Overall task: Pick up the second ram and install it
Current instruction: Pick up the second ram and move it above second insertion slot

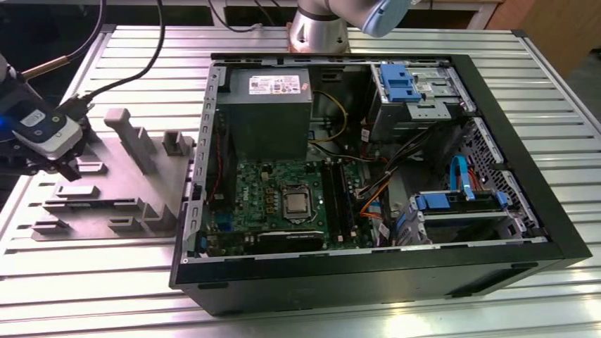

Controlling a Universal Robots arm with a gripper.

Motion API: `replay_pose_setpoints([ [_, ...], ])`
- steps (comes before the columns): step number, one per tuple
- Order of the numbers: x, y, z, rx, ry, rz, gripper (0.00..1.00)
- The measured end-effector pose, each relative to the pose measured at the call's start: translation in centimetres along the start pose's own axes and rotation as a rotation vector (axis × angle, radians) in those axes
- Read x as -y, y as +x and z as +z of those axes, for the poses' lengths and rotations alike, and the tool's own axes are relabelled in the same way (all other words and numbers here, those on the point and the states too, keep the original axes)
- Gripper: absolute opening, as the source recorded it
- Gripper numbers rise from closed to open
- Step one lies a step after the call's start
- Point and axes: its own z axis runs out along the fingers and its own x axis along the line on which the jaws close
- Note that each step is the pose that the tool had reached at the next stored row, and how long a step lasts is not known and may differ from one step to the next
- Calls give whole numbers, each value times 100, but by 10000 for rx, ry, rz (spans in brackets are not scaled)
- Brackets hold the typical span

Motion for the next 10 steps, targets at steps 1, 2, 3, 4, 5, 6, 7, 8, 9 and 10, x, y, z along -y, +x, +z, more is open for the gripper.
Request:
replay_pose_setpoints([
  [1, 0, 0, 4, -11, -4, -181, 10],
  [2, 1, 0, 9, -20, -9, -354, 10],
  [3, 1, 0, 14, -31, -14, -540, 10],
  [4, 1, 1, 19, -41, -19, -730, 10],
  [5, 1, 1, 24, -51, -24, -909, 10],
  [6, 1, 1, 28, -61, -28, -1089, 10],
  [7, 1, 1, 34, -70, -33, -1268, 10],
  [8, 2, 1, 39, -80, -38, -1449, 10],
  [9, 2, 1, 43, -93, -43, -1632, 10],
  [10, 2, 1, 48, -104, -48, -1812, 10],
])
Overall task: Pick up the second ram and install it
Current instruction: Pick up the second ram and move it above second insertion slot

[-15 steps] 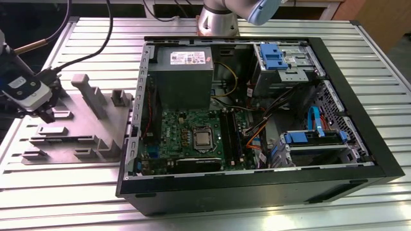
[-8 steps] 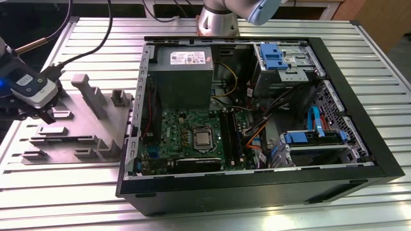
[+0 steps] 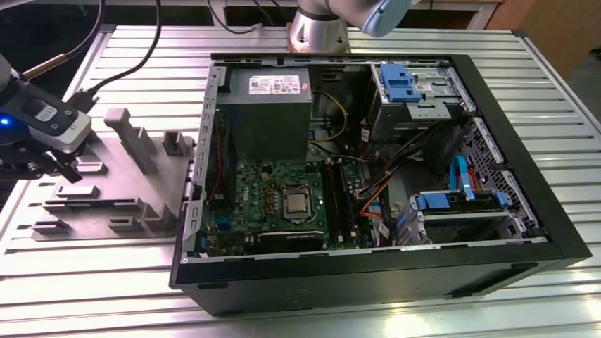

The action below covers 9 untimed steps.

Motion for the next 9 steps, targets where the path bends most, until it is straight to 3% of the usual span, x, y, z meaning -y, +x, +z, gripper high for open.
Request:
replay_pose_setpoints([
  [9, 2, 1, 46, -108, -46, -1642, 10],
])
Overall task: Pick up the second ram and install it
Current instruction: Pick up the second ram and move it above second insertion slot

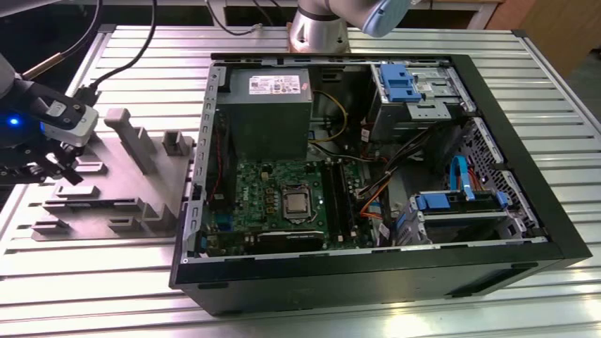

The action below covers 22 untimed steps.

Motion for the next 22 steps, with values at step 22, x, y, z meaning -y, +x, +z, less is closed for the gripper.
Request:
replay_pose_setpoints([
  [22, 5, 2, 111, -252, -102, -3983, 10],
])
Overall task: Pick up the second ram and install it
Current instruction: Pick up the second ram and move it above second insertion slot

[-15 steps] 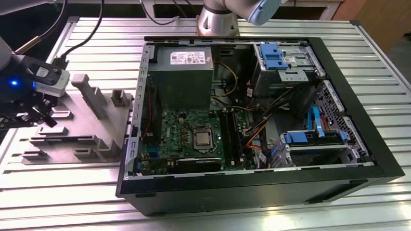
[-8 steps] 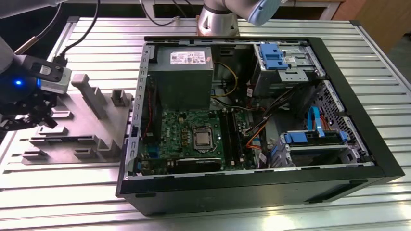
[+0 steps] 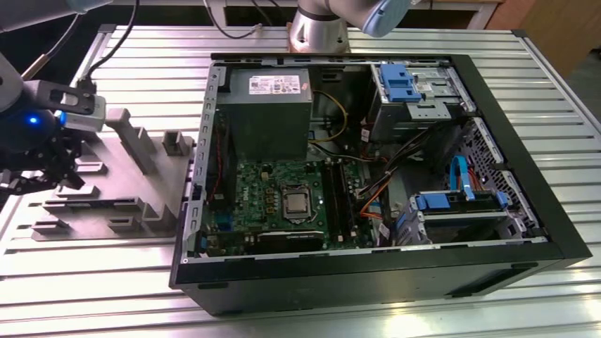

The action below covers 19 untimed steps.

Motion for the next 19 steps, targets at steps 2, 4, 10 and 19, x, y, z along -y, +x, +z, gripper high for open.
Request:
replay_pose_setpoints([
  [2, 1, 0, 10, -18, -4, -375, 10],
  [4, 1, 0, 19, -37, -7, -734, 10],
  [10, 2, 0, 47, -95, -18, -1823, 10],
  [19, 4, 1, 91, -178, -31, -3456, 10],
])
